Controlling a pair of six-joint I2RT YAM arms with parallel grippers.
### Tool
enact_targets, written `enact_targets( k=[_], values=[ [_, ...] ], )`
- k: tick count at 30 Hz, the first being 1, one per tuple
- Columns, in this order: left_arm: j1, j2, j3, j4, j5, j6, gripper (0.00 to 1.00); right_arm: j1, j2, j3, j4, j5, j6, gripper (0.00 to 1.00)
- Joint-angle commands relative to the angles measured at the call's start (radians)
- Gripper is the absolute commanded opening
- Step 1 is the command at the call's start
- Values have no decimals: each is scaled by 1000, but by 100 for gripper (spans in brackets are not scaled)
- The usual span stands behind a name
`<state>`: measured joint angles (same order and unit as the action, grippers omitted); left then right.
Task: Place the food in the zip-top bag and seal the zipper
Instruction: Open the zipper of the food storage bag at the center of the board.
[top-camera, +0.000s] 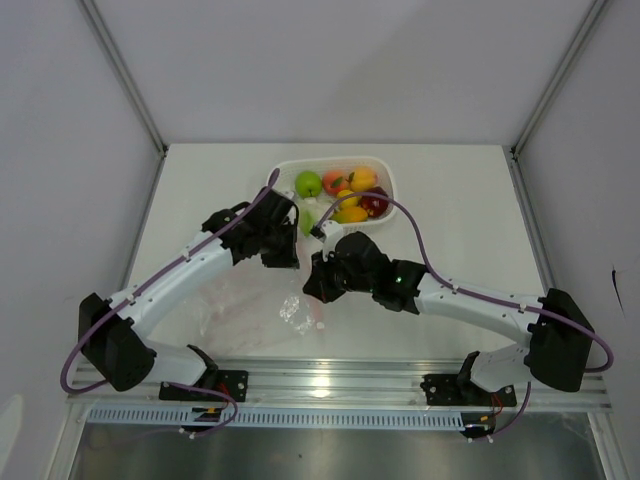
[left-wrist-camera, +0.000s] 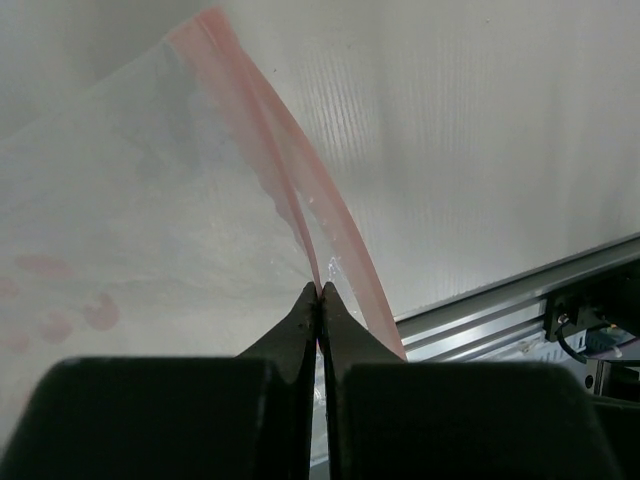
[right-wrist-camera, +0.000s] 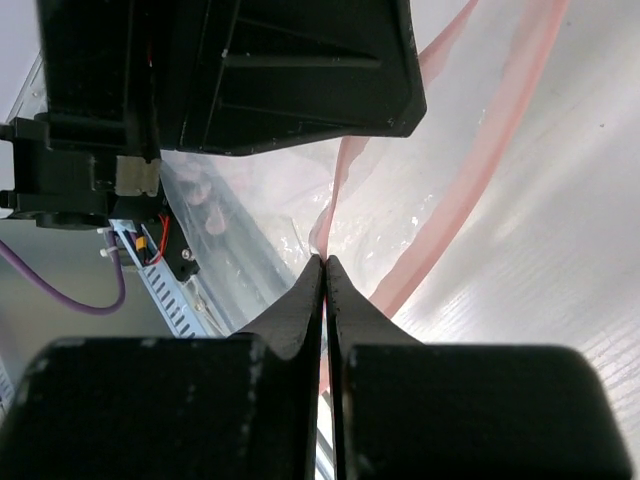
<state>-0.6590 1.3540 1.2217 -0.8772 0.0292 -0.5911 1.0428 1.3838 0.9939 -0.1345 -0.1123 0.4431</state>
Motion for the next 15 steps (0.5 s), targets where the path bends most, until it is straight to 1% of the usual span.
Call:
enact_targets(
  k=[1,5,8,11,15],
  values=[
    [-7,-24,10,24,-17,20,1,6,3,64,-8,23,-7,7],
    [-8,-94,-27,46,-18,28,0,-3,-23,68,-46,34,9,46],
    [-7,-148,-53,47,-11,40,1,-36,-57,57,-70,-27,37,51],
    [-7,-202,-71,49,15,50,1,-70,-114,22,-68,-50,60,51],
    [-7,-283,-116,78,67,47,1,-153,-129,-31,-12,-163,94,49]
  ],
)
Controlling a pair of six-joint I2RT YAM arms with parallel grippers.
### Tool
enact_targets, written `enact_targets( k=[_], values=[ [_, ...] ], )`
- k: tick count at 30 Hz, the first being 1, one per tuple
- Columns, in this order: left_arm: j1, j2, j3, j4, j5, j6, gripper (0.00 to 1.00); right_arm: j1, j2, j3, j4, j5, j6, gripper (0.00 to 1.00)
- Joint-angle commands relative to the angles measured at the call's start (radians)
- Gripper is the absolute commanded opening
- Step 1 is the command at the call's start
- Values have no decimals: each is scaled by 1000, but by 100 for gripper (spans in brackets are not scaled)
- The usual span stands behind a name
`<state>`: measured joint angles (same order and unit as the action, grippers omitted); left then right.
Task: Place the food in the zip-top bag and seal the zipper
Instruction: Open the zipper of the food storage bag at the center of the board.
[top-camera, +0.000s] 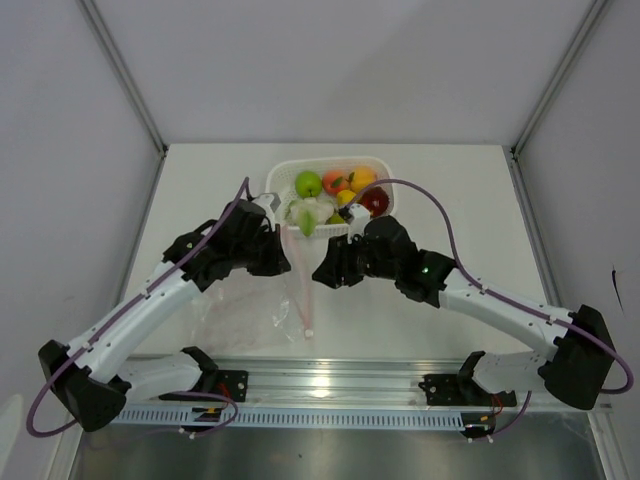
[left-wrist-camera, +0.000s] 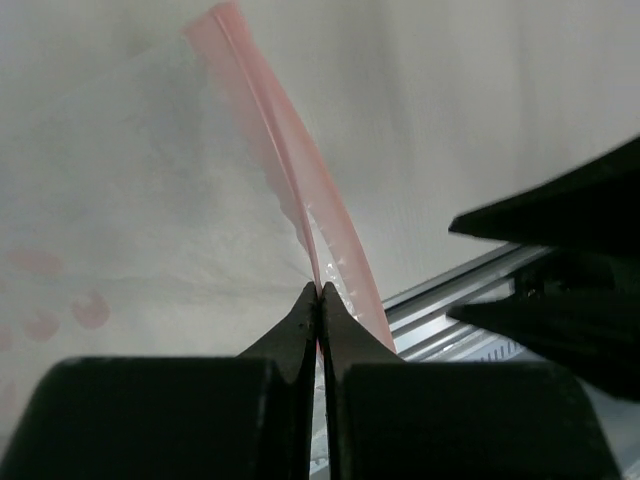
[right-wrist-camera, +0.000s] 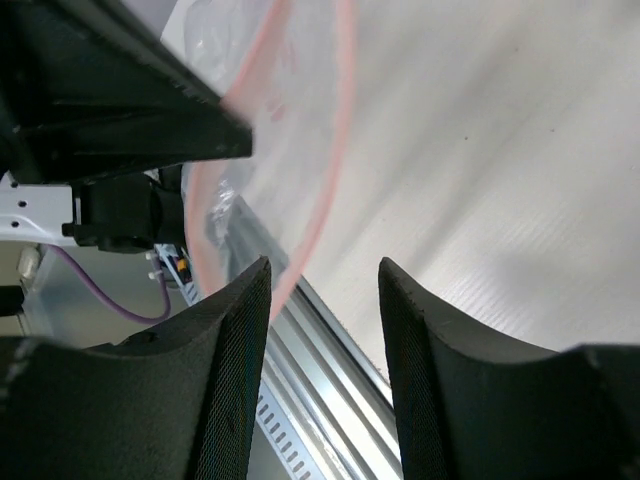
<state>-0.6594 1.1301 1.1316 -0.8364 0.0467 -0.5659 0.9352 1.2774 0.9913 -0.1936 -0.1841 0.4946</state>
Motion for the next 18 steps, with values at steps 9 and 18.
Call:
enact_targets(
  k=[9,18],
  values=[
    [-6,-142,-35,16,79,8,1,-39,74,-14,181,-235,99,50],
    [-6,-190,-33,22,117,-2,1,-3,212,58,275,-278,127,52]
  ],
)
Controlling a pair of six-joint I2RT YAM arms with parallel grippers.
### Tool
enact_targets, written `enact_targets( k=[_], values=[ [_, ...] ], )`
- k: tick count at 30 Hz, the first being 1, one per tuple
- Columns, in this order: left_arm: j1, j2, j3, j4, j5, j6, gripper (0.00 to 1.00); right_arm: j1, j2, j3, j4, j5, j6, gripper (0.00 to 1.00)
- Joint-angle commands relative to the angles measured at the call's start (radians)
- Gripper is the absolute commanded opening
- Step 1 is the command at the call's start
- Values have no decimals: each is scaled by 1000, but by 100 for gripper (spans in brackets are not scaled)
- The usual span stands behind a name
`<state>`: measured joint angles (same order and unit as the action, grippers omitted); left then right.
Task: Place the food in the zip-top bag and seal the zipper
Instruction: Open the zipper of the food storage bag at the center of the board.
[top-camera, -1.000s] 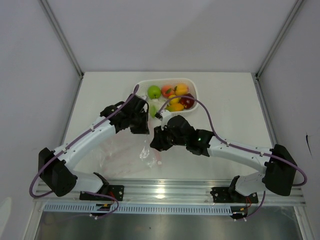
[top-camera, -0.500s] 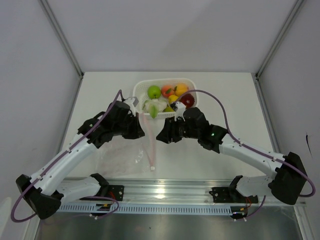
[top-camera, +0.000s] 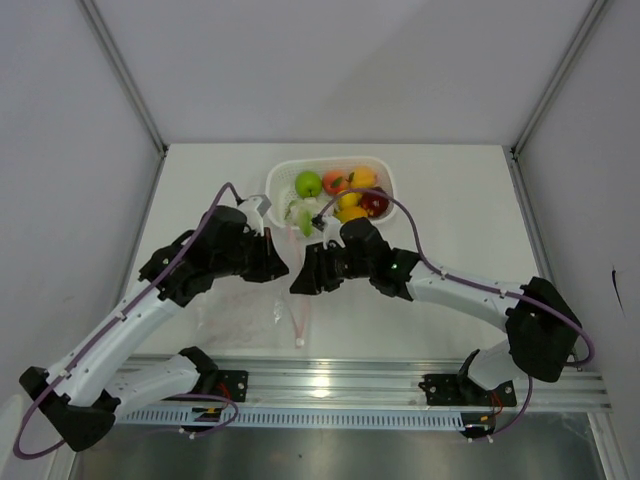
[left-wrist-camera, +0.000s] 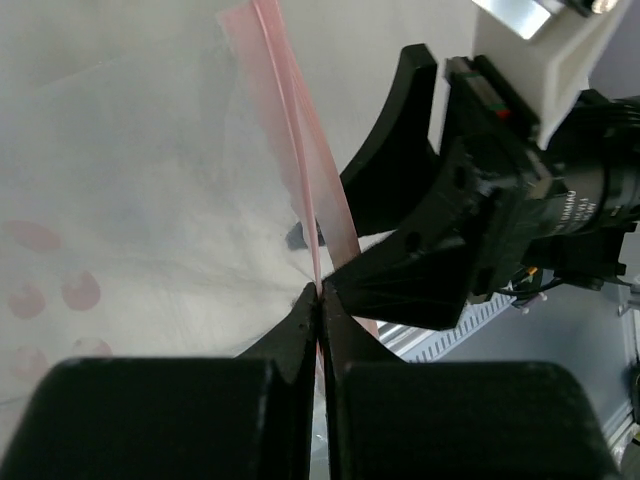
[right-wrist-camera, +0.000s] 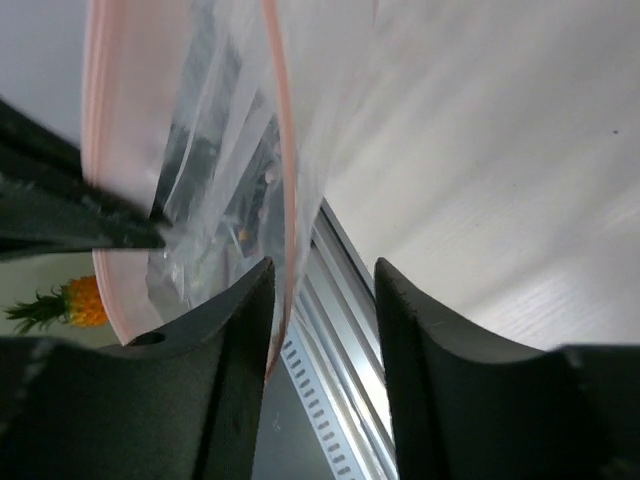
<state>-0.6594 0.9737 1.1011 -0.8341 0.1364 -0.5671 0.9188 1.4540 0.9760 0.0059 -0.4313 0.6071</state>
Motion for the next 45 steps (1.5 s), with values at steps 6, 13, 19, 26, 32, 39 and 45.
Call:
enact_targets(
  k=[6,13,19,26,32,39,45],
  values=[
    [-6,-55,19,-65,-58,7,1,51,39,159,-101,234,-62,0],
    [-8,-138,6,-143,-215,22,0,55,-6,179,-398,665,-118,0],
    [-6,-191,-4,-161,-207,36,1,69,-66,162,-422,712,-144,0],
    [-8,-196,-30,-73,-92,13,1,229,1,363,-471,730,-133,0],
    [-8,-156,-6,-63,-34,16,9,285,87,518,-550,758,-110,0],
    [-8,-179,-4,-62,-44,15,44,305,144,596,-630,792,-81,0],
    [-9,-167,-14,-68,-70,12,51,325,152,624,-635,787,-70,0]
  ],
)
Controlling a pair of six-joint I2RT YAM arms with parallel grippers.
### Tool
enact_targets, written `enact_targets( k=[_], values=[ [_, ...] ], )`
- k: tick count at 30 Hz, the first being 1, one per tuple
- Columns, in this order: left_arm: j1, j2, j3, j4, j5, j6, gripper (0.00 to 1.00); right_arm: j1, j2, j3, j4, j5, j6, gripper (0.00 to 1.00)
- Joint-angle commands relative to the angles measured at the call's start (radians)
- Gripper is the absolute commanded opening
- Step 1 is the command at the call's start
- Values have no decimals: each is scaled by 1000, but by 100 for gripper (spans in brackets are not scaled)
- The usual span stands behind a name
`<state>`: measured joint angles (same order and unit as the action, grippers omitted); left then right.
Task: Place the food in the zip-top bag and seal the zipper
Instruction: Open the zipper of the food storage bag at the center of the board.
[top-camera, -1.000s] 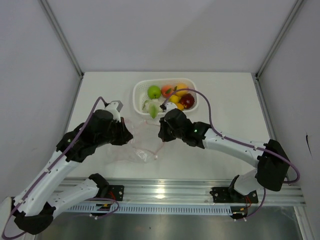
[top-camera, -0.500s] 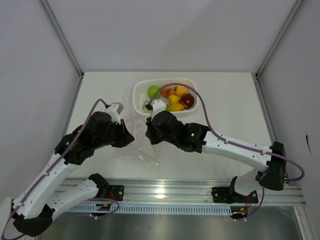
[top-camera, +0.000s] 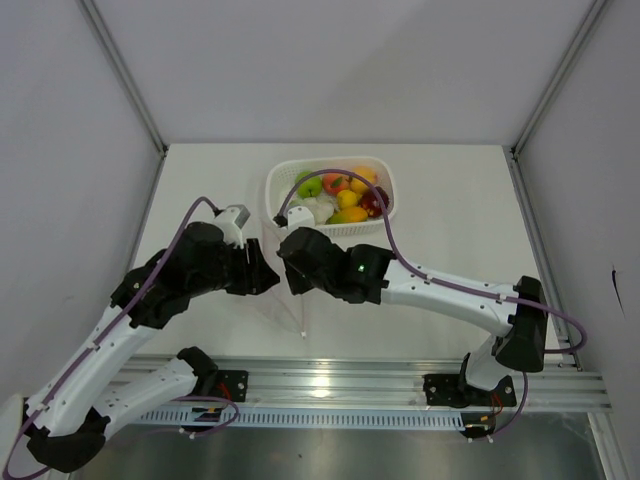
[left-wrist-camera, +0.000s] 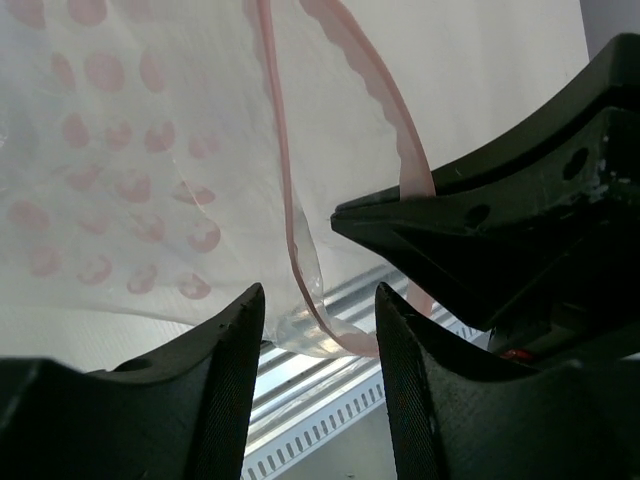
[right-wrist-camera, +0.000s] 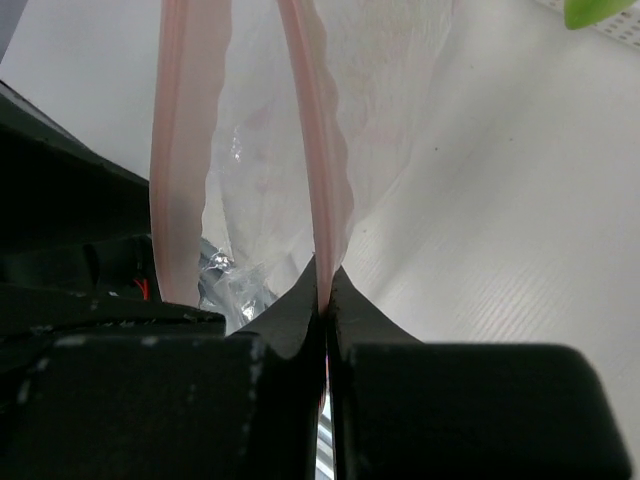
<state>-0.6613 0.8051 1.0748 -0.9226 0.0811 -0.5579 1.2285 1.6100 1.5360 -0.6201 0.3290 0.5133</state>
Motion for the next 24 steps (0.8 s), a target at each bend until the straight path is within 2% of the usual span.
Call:
enact_targets(
  k=[1,7,10,11,13,15,18,20,24],
  values=[
    [-6,3,8,19,-21,3,51,20,-7,64,-6,25,25,0],
    [-6,29,-13,33,-35,3,46,38,-16,81,8,19,27,0],
    [-6,40,-21,42,-40,0,36,43,-12,88,6,24,22,0],
    [-6,40,-18,42,-41,1,28,43,-12,88,6,30,19,0],
    [-6,36,-10,31,-49,4,19,43,-13,78,2,45,14,0],
    [-6,25,0,18,-66,9,1,29,-12,70,-12,61,4,0],
    [-4,-6,11,-19,-118,10,1,-33,-21,6,14,6,-28,0],
    [-4,-30,17,-57,-162,-9,1,-90,-27,-49,61,-83,-79,0],
    [-4,-50,40,-125,-213,-69,1,-162,-1,-56,103,-212,-174,0]
  ],
)
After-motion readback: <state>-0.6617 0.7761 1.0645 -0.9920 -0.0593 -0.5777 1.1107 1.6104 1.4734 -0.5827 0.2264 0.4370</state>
